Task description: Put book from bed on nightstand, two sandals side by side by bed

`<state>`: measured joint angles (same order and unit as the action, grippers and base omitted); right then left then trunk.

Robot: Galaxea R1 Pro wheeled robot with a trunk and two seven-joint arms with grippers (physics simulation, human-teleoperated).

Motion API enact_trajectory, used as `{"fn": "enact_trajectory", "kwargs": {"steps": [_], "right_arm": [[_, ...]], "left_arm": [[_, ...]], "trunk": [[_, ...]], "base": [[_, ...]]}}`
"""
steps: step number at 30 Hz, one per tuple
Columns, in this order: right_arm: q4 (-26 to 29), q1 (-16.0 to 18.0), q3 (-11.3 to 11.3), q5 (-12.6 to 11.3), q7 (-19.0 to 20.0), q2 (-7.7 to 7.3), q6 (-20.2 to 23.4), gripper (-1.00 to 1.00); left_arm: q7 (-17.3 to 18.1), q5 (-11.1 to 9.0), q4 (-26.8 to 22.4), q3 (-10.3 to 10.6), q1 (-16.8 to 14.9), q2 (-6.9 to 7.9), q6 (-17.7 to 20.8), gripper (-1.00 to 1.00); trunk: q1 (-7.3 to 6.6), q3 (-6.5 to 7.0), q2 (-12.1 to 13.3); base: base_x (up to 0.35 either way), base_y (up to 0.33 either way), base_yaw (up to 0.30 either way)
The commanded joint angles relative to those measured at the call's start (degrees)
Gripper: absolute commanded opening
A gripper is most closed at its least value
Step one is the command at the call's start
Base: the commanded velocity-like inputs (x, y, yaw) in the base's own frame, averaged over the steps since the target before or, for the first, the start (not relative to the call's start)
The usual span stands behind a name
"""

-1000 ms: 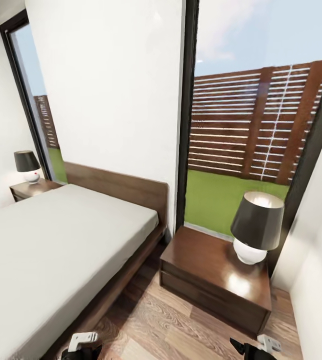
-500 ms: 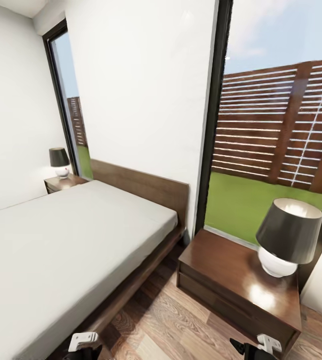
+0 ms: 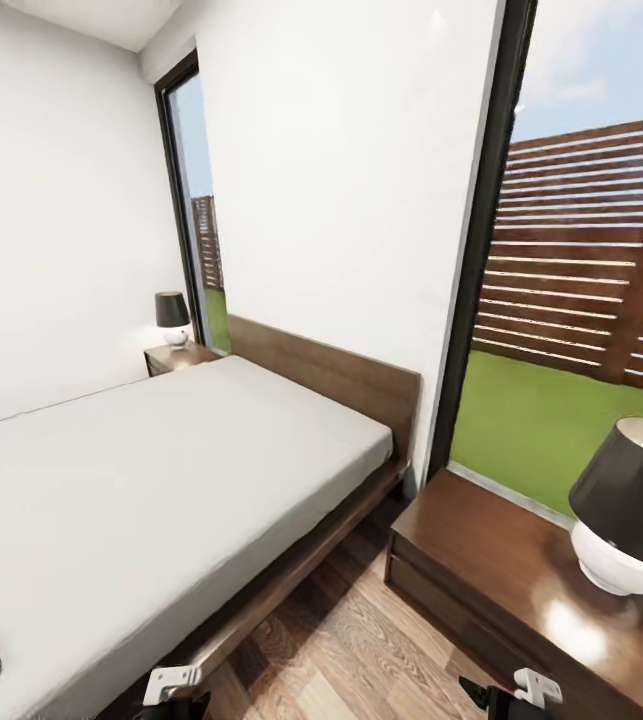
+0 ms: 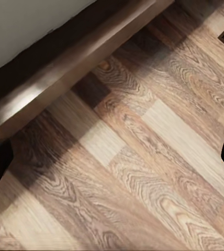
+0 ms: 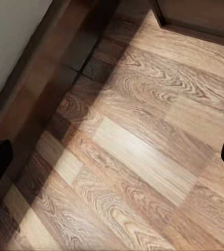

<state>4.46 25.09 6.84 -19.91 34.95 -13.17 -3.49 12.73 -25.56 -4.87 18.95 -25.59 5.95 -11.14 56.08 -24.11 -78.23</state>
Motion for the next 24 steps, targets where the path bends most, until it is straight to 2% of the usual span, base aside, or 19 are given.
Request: {"fn": "enact_trajectory", "kwargs": {"steps": [1, 7, 24], "right_arm": [[-0.1, 0.0, 0.5, 0.3, 0.3, -0.01, -0.2, 1.00], [-0.1, 0.0, 0.5, 0.3, 0.3, 0.00, -0.2, 1.00], [-0.1, 0.0, 0.5, 0.3, 0.3, 0.04, -0.2, 1.00]], "left_arm": [[0.2, -0.5, 0.4, 0.5, -0.1, -0.12, -0.2, 1.00], [0.2, -0.5, 0.9, 0.5, -0.1, -0.55, -0.2, 1.00], [0.2, -0.5, 0.9, 0.5, -0.1, -0.59, -0.2, 1.00]], "trunk": [[0.01, -0.06, 0.0], [0.01, -0.06, 0.0], [0.01, -0.06, 0.0]], "base": [[0.128, -0.223, 0.291], [0.055, -0.086, 0.291], [0.002, -0.003, 0.291]]}}
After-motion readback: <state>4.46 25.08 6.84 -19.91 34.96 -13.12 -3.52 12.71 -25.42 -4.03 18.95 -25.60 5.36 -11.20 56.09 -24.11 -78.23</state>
